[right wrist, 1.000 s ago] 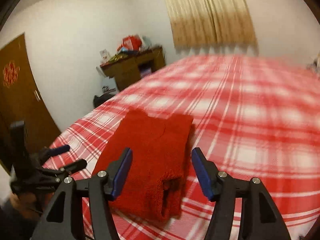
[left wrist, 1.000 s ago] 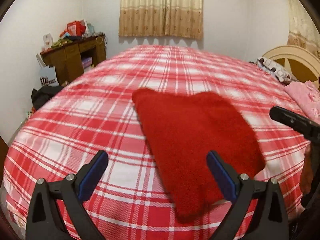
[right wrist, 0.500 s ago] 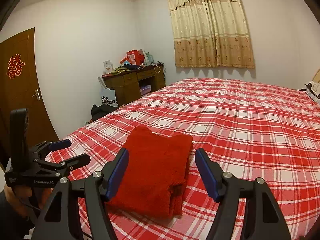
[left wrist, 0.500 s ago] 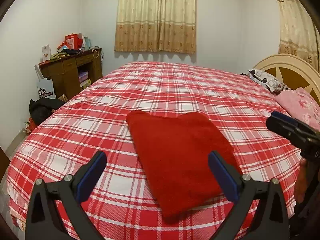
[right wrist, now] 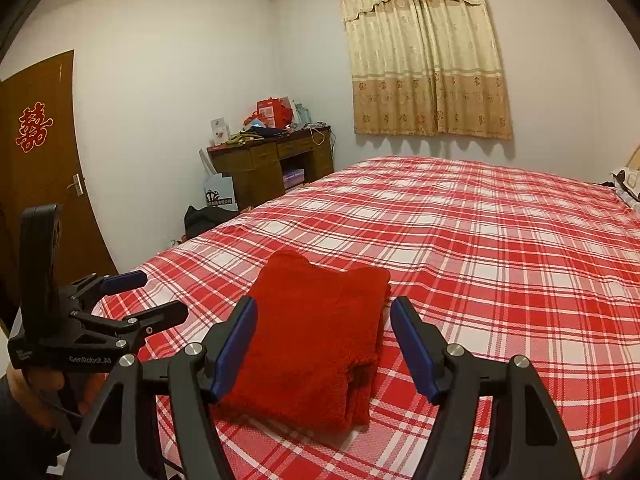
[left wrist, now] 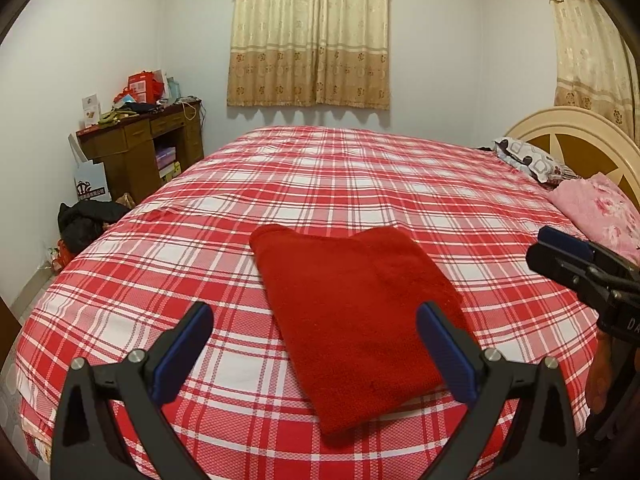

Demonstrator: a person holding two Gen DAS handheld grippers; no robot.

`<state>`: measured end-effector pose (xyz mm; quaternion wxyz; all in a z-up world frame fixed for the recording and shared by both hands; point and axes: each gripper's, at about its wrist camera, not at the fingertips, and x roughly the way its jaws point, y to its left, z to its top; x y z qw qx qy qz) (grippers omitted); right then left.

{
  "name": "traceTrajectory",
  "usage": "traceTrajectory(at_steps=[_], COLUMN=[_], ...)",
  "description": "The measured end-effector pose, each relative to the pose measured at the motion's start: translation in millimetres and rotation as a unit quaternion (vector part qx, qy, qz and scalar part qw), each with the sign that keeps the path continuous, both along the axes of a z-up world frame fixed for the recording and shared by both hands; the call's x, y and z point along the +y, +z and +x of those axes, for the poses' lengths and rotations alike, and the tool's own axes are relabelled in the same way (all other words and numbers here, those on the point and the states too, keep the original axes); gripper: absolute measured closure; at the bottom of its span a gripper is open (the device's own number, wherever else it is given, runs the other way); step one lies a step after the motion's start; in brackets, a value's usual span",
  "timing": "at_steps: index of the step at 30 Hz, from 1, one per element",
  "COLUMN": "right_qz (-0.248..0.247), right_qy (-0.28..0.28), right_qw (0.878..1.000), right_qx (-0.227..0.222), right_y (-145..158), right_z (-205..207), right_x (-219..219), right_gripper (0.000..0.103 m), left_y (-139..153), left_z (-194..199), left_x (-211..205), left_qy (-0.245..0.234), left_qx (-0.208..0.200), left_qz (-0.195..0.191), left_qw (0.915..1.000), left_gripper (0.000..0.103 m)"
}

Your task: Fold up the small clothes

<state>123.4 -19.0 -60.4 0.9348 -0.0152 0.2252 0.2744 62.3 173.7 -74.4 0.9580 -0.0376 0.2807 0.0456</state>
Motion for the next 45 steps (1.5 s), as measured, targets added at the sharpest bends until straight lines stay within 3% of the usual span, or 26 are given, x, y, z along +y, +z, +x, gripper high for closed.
traceTrajectory(at_steps=[45], right_qz=[0.005], right_qy=[0.01], right_qw=[1.0], right_qx=[-0.013], right_y=[-0.6], right_z=[-16.4], right_x=[6.4], right_gripper=[0.033], left_y=[6.8], left_z=[-2.9], left_x=[-8.9], left_qy=[-0.007], left_qx=[-0.011], left_qz=[0.015], left_qw=[0.9998], left_gripper=[0.0])
